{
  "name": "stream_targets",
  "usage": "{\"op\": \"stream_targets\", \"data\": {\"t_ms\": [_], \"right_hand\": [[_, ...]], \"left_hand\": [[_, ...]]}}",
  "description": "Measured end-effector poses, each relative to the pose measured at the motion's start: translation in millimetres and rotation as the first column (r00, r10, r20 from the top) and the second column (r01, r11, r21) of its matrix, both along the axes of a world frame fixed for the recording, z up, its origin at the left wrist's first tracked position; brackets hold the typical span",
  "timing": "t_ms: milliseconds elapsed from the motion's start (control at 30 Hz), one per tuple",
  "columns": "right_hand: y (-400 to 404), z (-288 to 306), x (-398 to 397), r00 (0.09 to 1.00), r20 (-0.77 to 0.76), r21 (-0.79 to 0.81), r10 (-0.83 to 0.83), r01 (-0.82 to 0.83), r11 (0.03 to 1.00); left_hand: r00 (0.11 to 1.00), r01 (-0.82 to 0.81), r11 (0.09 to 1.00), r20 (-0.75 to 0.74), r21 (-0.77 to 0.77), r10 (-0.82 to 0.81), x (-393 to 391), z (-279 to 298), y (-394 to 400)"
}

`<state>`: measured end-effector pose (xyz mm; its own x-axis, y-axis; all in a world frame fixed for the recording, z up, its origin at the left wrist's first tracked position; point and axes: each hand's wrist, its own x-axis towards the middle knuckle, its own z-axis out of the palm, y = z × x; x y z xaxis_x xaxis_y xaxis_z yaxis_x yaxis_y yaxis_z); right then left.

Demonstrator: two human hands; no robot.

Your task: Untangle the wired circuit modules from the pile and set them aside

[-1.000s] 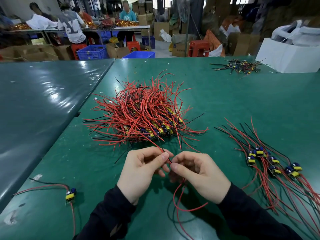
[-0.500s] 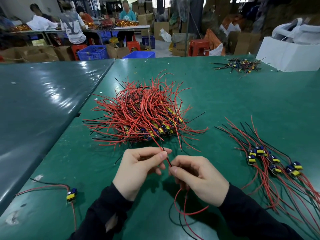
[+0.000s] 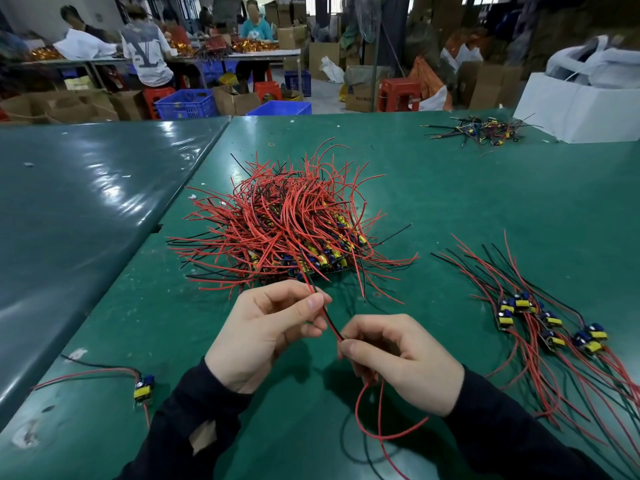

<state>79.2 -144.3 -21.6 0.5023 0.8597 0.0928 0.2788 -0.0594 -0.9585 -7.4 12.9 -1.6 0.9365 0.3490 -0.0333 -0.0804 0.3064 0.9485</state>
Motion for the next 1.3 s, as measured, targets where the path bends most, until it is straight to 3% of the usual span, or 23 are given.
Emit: {"op": "stream_targets", "data": {"t_ms": [167, 367, 800, 1000, 1133, 1300], "right_hand": [[-0.6, 0.3, 0.0, 1.0, -0.009, -0.008, -0.006, 0.006, 1.0], [-0.5, 0.2, -0.9, 1.0, 0.002, -0.007, -0.022, 0.022, 1.0], [1.5, -2.9, -5.2, 0.998, 0.063, 0.02, -0.01, 0.008, 1.0], [1.0, -2.6, -6.6, 0.999, 0.012, -0.004, 0.045, -0.045, 0.999], [0.0, 2.7, -7.9, 0.98, -0.129, 0.058, 0.151, -0.145, 0.988], [0.7, 5.4, -9.3, 0.969, -0.165, 0.082, 0.185, -0.173, 0.981]], "left_hand": [[1.0, 0.001, 1.0, 0.006, -0.026, -0.001, 0.7, 1.1, -0.7], [0.999, -0.045, 0.997, -0.008, 0.058, 0.045, 0.9, -0.2, -0.1], [0.948, -0.317, 0.935, 0.044, 0.157, 0.314, 4.1, -6.8, -8.4], [0.961, -0.275, 0.961, 0.003, -0.019, 0.275, 3.7, -3.2, -4.1], [0.971, -0.237, 0.962, -0.011, -0.137, 0.238, 3.8, -0.1, -1.2], [0.96, -0.276, 0.954, 0.002, -0.119, 0.279, 3.1, 0.2, 1.4]]}}
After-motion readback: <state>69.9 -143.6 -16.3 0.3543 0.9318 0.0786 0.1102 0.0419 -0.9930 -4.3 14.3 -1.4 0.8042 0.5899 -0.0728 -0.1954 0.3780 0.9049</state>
